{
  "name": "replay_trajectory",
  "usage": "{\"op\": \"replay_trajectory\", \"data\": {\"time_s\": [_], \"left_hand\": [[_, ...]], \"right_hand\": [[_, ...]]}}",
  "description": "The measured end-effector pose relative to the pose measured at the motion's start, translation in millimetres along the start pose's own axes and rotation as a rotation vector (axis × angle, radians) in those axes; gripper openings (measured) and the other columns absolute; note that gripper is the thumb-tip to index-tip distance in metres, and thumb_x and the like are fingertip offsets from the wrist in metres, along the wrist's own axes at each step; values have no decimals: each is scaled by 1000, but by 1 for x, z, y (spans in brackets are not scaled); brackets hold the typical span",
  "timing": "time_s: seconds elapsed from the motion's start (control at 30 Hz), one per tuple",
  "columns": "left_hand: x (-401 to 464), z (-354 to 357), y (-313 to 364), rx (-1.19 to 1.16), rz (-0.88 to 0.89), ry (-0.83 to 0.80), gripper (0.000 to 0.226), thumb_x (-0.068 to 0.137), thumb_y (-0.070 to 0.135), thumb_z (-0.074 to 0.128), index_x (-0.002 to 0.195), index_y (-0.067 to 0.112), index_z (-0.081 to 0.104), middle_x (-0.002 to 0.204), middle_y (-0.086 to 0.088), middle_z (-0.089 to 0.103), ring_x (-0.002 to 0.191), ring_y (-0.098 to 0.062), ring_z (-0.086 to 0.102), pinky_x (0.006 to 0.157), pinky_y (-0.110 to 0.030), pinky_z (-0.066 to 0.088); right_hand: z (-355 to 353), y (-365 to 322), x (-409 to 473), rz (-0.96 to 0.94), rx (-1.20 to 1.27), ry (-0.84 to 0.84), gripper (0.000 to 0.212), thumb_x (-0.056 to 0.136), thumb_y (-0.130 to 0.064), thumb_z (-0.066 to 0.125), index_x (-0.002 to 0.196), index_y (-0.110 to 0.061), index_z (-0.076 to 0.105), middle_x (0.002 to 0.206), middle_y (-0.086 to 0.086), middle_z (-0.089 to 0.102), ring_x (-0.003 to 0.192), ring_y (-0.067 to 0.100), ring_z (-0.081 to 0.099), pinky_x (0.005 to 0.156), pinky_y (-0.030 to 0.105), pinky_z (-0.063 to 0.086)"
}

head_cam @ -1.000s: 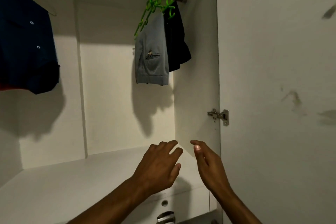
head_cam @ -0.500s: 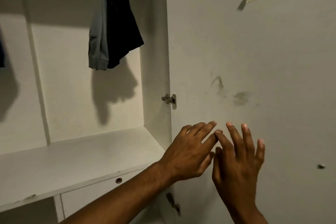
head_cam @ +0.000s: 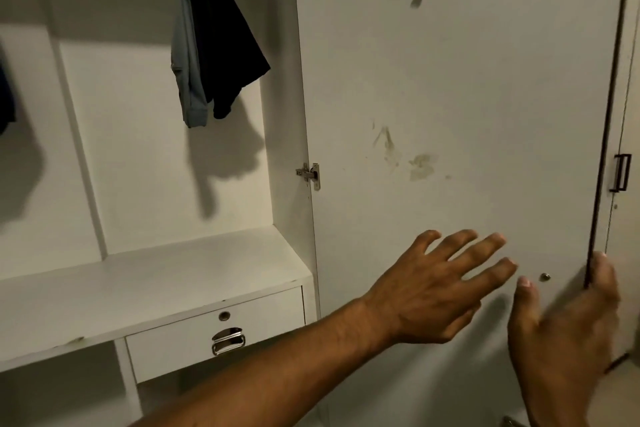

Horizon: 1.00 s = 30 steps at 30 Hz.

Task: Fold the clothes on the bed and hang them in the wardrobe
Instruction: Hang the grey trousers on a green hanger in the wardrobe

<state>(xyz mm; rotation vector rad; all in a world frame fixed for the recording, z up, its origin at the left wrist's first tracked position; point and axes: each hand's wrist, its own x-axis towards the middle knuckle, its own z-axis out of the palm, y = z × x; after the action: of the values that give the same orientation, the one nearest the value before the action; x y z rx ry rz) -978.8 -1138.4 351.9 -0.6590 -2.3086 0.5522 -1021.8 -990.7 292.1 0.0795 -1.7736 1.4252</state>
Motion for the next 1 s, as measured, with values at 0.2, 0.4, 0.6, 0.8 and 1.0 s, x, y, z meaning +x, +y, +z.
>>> {"op": "replay_trajectory", "data": {"time_s": [0.2,0.4,0.6,0.8,1.0], "left_hand": [[-5,0,25,-131,-62,32,66,98,37,55,155,18,26,164,-11,19,145,-30,28,110,-48,38],[-45,-12,69,-499,-276,115,60,103,36,47,156,19,24,165,-4,20,150,-20,22,119,-40,29],[-95,-59,94,-738,-686,430,51,104,49,31,146,23,40,149,5,42,134,-8,44,107,-31,45],[-164,-105,81,-670,-1020,569,41,96,58,47,127,31,46,121,13,61,105,-1,62,81,-20,56],[-233,-139,37,-455,-1262,508,10,100,30,56,104,26,48,81,14,62,69,4,59,57,-4,39]], "right_hand": [[-18,-4,-2,-7,-16,-61,54,97,-24,60,144,-9,38,139,23,51,125,44,51,103,56,43],[-38,-18,-50,-190,-14,-69,49,99,-31,61,139,-10,42,125,21,60,104,40,63,84,47,52],[-54,-63,-117,-429,95,-123,50,99,-38,51,133,-1,52,103,18,67,74,28,66,65,30,50],[-38,-103,-203,-528,264,-364,56,81,-18,79,130,-5,54,109,11,67,89,22,66,70,29,56],[2,-143,-262,-597,386,-569,45,86,-11,74,127,-16,55,118,4,61,104,19,54,82,30,50]]}}
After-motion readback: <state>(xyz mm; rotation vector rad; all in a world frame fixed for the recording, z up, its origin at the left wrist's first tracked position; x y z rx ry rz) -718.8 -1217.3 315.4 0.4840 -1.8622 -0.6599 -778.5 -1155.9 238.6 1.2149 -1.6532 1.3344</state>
